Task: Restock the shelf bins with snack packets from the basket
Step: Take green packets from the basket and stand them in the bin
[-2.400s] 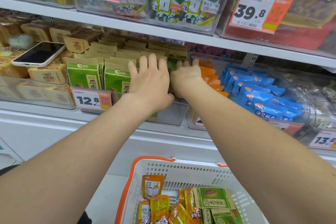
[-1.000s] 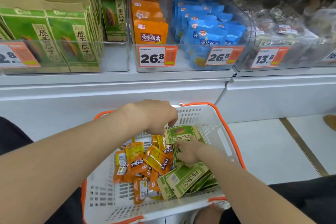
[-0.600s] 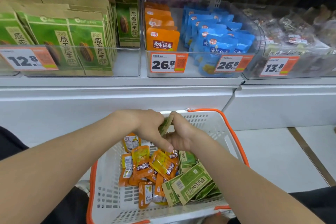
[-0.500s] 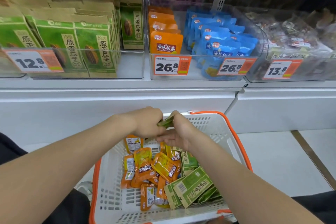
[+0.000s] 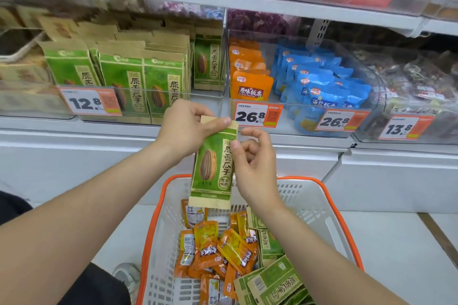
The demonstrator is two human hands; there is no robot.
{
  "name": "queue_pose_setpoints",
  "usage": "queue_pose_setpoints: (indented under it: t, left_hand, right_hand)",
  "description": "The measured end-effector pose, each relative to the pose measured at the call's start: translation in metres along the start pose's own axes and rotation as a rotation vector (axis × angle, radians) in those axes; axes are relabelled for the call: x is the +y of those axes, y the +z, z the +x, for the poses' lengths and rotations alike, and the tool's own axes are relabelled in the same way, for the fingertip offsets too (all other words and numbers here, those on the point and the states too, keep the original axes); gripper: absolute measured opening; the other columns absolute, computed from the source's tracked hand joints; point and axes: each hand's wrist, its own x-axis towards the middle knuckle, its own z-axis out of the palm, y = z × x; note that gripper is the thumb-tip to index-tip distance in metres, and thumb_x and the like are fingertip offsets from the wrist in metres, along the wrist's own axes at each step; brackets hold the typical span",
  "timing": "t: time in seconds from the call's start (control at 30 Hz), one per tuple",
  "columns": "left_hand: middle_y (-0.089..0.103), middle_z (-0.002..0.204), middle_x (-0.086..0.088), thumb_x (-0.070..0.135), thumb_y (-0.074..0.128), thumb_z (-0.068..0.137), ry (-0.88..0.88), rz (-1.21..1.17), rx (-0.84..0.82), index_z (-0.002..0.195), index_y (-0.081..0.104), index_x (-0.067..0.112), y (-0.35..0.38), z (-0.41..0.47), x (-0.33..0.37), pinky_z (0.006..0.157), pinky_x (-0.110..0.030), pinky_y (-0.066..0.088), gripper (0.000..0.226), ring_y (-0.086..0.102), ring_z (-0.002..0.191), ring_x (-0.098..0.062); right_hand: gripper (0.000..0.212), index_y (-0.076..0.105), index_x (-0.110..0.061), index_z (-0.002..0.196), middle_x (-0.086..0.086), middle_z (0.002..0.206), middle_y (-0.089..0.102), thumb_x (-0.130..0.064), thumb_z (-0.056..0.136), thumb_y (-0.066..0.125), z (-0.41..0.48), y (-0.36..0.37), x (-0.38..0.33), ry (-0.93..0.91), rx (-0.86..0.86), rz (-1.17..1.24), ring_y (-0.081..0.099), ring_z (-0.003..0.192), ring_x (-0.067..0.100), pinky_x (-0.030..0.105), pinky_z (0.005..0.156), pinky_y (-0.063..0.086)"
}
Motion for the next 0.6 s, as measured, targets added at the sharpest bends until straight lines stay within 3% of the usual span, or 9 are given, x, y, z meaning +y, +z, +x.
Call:
queue_pose_setpoints:
  t: [0.1, 0.2, 0.3, 0.37, 0.43, 0.5, 0.6]
  left_hand:
    - [0.076, 0.068, -0.002, 0.048, 0.087, 0.08, 0.064, -0.052, 0.058, 0.074, 0.078, 0.019, -0.012, 0.003, 0.017, 0.066, -0.049, 0.063, 0.031, 0.076, 0.065, -0.024]
    - [0.074, 0.066, 0.006, 0.049, 0.084, 0.083, 0.184, -0.039, 0.106, 0.076, 0.078, 0.022, -0.024, 0.008, 0.033, 0.059, -0.034, 0.058, 0.028, 0.071, 0.06, -0.011]
    - [0.069, 0.064, 0.01, 0.05, 0.077, 0.09, 0.337, 0.015, 0.169, 0.078, 0.076, 0.024, -0.031, 0.012, 0.046, 0.057, -0.022, 0.045, 0.028, 0.06, 0.057, -0.003]
    - [0.067, 0.071, 0.01, 0.047, 0.06, 0.103, 0.42, 0.069, 0.306, 0.083, 0.07, 0.024, -0.034, 0.018, 0.051, 0.062, -0.025, 0.044, 0.032, 0.061, 0.067, -0.004]
    - [0.067, 0.089, 0.008, 0.03, 0.045, 0.109, 0.486, 0.139, 0.463, 0.098, 0.067, 0.021, -0.039, 0.026, 0.052, 0.074, -0.032, 0.046, 0.026, 0.061, 0.083, -0.007]
    - [0.064, 0.111, -0.002, 0.011, 0.043, 0.097, 0.499, 0.211, 0.561, 0.114, 0.064, 0.017, -0.045, 0.034, 0.051, 0.091, -0.043, 0.047, 0.027, 0.058, 0.105, -0.022]
    - [0.054, 0.135, -0.006, 0.011, 0.051, 0.082, 0.399, 0.463, 0.593, 0.124, 0.06, 0.019, -0.052, 0.039, 0.048, 0.101, -0.047, 0.037, 0.043, 0.046, 0.129, -0.033]
  right_hand:
    - [0.029, 0.058, -0.019, 0.129, 0.004, 0.07, 0.064, -0.009, 0.102, 0.062, 0.01, 0.005, -0.027, -0.033, 0.005, 0.045, 0.067, 0.068, 0.018, 0.035, 0.066, 0.056]
    - [0.046, 0.05, -0.024, 0.142, 0.002, 0.087, 0.075, -0.018, 0.1, 0.068, 0.025, 0.005, -0.049, -0.059, -0.1, 0.016, 0.073, 0.082, 0.02, 0.043, 0.077, 0.06]
    - [0.051, 0.047, -0.025, 0.14, 0.001, 0.102, 0.077, -0.01, 0.097, 0.07, 0.041, 0.01, -0.066, -0.145, -0.172, -0.025, 0.075, 0.095, 0.018, 0.047, 0.087, 0.061]
    - [0.044, 0.048, -0.022, 0.13, 0.002, 0.103, 0.075, -0.007, 0.095, 0.07, 0.055, 0.014, -0.077, -0.249, -0.096, -0.047, 0.074, 0.093, 0.02, 0.054, 0.085, 0.058]
    - [0.04, 0.045, -0.021, 0.122, 0.002, 0.103, 0.071, -0.007, 0.093, 0.07, 0.07, 0.017, -0.089, -0.353, 0.021, -0.032, 0.071, 0.093, 0.023, 0.058, 0.085, 0.055]
    - [0.037, 0.044, -0.02, 0.114, 0.0, 0.1, 0.063, -0.006, 0.092, 0.07, 0.086, 0.021, -0.103, -0.448, 0.123, -0.005, 0.066, 0.091, 0.025, 0.059, 0.084, 0.051]
    - [0.032, 0.044, -0.018, 0.104, -0.008, 0.09, 0.053, -0.006, 0.091, 0.071, 0.113, 0.028, -0.117, -0.527, 0.164, -0.048, 0.06, 0.08, 0.022, 0.058, 0.079, 0.05]
